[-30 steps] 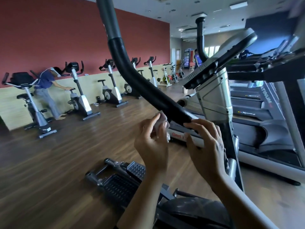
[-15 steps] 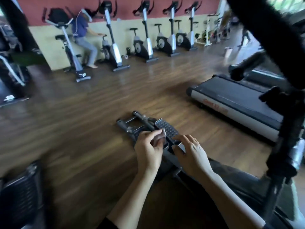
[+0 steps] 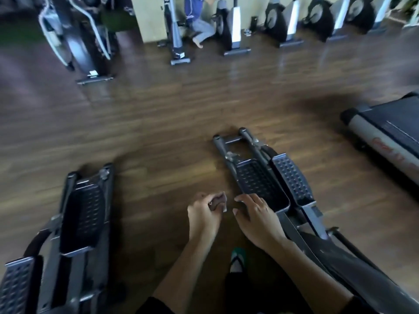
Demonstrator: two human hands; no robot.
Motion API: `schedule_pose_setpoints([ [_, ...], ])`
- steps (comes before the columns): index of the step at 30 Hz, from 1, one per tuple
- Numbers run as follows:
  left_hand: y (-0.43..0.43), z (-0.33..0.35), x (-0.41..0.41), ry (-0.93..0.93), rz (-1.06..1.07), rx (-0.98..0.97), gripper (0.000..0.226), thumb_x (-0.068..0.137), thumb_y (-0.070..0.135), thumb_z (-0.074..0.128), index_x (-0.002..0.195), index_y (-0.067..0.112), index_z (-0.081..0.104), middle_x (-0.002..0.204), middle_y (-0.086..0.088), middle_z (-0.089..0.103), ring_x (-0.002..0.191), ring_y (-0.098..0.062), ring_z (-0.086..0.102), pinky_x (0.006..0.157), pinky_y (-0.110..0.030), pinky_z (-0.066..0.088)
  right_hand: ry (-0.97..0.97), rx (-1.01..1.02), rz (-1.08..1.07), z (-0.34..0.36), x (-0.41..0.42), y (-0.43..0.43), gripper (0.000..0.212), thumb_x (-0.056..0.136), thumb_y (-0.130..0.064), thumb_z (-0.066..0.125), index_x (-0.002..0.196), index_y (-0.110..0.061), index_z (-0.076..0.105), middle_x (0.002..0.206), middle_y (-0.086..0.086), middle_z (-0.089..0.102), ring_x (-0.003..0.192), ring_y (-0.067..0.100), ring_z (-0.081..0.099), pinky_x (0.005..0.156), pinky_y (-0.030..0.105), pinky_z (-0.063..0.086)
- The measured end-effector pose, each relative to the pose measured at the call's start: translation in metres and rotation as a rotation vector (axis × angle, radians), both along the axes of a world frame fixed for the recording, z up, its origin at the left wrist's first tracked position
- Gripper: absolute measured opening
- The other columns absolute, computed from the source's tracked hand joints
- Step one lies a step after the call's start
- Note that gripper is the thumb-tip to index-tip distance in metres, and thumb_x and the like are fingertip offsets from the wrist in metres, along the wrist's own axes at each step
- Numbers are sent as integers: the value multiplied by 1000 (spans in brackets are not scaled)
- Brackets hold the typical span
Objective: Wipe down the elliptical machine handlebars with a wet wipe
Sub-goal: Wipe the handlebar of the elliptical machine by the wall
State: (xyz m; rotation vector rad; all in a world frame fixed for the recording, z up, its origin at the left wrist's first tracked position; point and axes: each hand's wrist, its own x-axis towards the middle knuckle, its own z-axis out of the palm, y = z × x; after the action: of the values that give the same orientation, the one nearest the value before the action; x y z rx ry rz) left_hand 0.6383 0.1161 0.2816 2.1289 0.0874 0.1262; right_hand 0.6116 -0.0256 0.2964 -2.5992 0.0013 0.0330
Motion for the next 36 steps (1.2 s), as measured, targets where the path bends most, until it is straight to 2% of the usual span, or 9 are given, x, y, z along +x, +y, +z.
schedule_pose_setpoints([
  [9,17,15,203,66,159,47,6,75,19,68,76,23,72,75,3,68,65,-6,65,62,-8,42,6,-10,215,16,222,5,31,95,-29,48,125,-23,51,125,-4,52,115,18,50,85,27,39],
  [12,25,21,264,65,189,15,18,80,26,61,62,25,62,64,10,63,57,-12,61,63,-21,48,30,12,249,18,295,16,35,96,-30,47,130,-23,48,131,-4,49,120,16,47,92,28,38],
  [19,65,6,432,5,259,-23,4,81,30,67,81,31,71,67,11,69,61,-16,65,68,-32,54,25,2,253,-2,469,58,33,96,-31,47,127,-25,52,126,-3,53,113,17,53,77,23,32],
  [22,84,16,514,-21,208,-11,20,78,22,68,89,38,65,66,12,69,58,-14,65,63,-33,55,23,2,184,-2,547,81,32,95,-31,49,126,-25,54,125,-2,55,111,19,56,74,22,30],
  [24,100,19,572,10,173,2,19,79,16,69,85,34,70,70,12,71,63,-10,67,66,-29,55,21,8,153,7,599,98,32,95,-30,49,126,-24,55,125,-3,56,112,18,56,75,23,32],
  [28,111,39,700,21,93,40,21,78,11,69,93,25,77,86,8,75,79,5,65,70,0,39,-31,62,46,27,706,113,30,94,-27,53,124,-22,56,121,-1,59,113,19,54,84,27,41],
  [30,105,38,760,38,55,19,25,75,6,69,91,23,77,82,10,75,75,4,65,73,-8,47,-28,65,-19,27,755,105,30,94,-27,53,122,-21,57,120,1,58,113,21,54,87,31,42],
  [33,86,28,844,42,-19,-26,27,71,8,70,91,25,76,75,7,74,62,-9,68,65,-34,58,3,39,-105,17,824,84,31,94,-32,51,123,-22,55,120,1,57,113,22,53,87,32,42],
  [36,54,16,928,28,-64,-32,25,73,3,70,92,18,77,70,2,73,51,-11,61,58,-27,53,30,26,-163,3,895,53,29,94,-32,47,120,-21,54,119,1,56,111,23,53,87,33,41],
])
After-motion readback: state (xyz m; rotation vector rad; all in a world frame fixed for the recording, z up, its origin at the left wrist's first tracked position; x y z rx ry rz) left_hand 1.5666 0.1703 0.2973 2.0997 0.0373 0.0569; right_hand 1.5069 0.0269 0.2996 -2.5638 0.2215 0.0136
